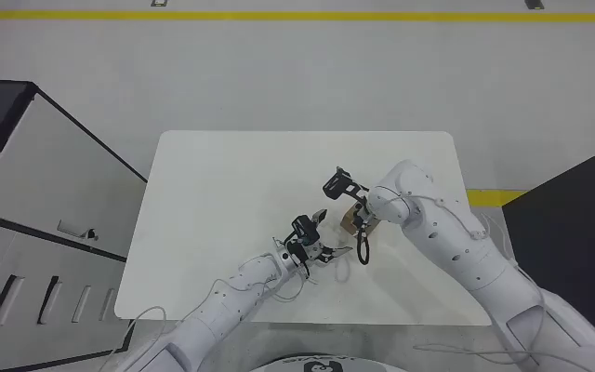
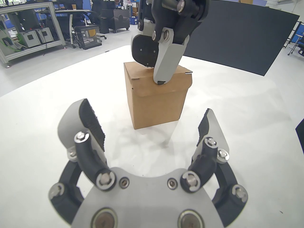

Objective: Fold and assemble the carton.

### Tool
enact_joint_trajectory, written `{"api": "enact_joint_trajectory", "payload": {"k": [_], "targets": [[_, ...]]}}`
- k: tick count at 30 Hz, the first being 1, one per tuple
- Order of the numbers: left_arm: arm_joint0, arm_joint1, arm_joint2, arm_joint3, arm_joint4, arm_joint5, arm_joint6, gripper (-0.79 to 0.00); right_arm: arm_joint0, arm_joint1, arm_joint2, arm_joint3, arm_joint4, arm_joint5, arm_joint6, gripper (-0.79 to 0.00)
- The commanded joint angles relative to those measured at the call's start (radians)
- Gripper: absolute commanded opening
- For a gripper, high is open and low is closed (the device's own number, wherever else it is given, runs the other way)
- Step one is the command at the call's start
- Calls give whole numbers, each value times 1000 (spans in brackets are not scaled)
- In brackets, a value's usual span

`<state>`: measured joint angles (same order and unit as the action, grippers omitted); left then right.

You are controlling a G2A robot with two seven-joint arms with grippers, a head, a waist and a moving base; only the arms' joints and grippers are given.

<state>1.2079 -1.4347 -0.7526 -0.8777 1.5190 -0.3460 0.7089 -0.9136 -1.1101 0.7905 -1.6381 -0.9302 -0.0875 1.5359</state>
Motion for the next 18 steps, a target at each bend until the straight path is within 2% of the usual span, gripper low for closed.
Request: {"api": "enact_joint_trajectory", "payload": {"k": [1,3,6,9,12,16,18], "targets": [[0,0,0,0,0,0,0,0,1,2,0,-3,3,4,0,-446],[1,0,-1,0,-1,-2,-1,0,1,4,2,-9,6,8,0,-403],[1,1,-1,-1,-1,-2,-2,0,0,8,6,-17,6,13,0,-274],[1,1,-2,-2,-1,1,0,0,-2,11,4,-20,7,12,0,-252],[2,1,-1,-2,-1,1,-1,0,-2,12,-2,-12,4,12,0,-292],[2,1,-1,-2,-1,1,-1,0,2,13,-5,-10,3,18,0,-449],[2,1,-1,-3,-1,1,-1,0,3,13,-6,-11,4,21,0,-474]]}}
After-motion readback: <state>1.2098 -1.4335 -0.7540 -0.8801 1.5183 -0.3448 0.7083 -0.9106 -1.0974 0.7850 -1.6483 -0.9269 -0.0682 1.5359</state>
